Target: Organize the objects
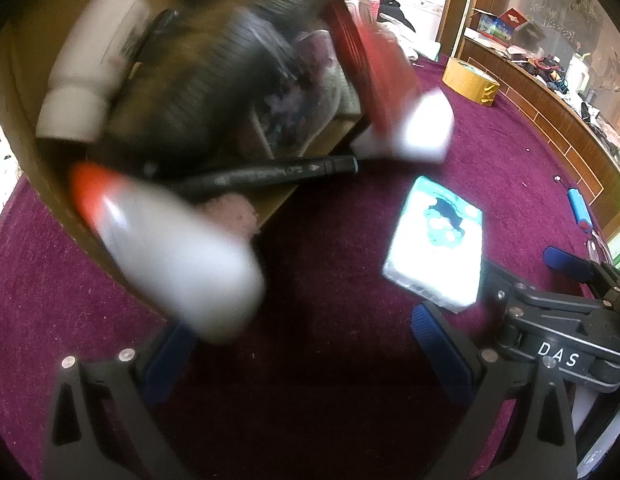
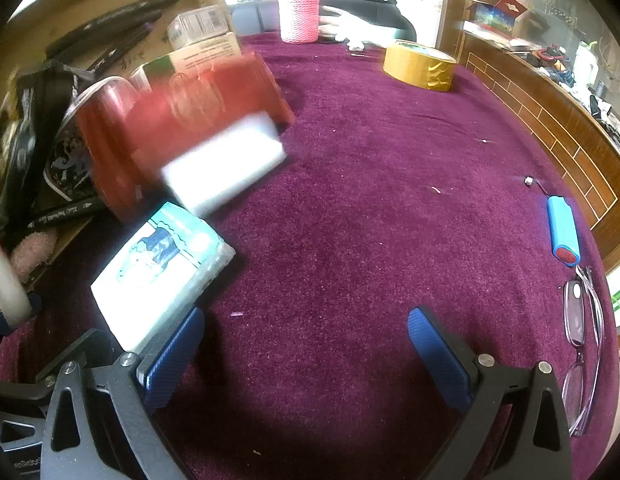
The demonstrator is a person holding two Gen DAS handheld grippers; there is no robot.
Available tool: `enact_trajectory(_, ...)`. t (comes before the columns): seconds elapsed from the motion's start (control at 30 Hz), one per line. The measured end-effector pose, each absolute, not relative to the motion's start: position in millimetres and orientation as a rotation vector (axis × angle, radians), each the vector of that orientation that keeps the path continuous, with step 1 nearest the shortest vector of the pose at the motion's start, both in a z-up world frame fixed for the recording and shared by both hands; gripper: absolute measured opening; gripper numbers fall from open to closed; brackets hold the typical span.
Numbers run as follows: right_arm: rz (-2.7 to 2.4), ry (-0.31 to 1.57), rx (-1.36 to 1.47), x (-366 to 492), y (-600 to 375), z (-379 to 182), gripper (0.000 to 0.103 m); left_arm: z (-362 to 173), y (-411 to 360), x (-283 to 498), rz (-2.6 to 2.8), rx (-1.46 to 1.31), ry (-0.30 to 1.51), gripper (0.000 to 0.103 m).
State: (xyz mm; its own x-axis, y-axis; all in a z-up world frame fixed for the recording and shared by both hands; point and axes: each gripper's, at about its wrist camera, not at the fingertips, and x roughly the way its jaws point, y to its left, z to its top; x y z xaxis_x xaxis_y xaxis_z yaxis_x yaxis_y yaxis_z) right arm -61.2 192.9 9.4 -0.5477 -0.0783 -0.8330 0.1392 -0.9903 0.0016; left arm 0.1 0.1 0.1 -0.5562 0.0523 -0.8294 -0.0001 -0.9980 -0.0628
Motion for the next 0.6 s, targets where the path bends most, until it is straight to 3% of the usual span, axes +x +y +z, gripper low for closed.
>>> enact_trajectory(0.6,-2.658,0.098,1.426,-61.1,192.7,9.4,0.103,0.4,6.4,-2.3,2.744,-1.465,-0.086,0.103)
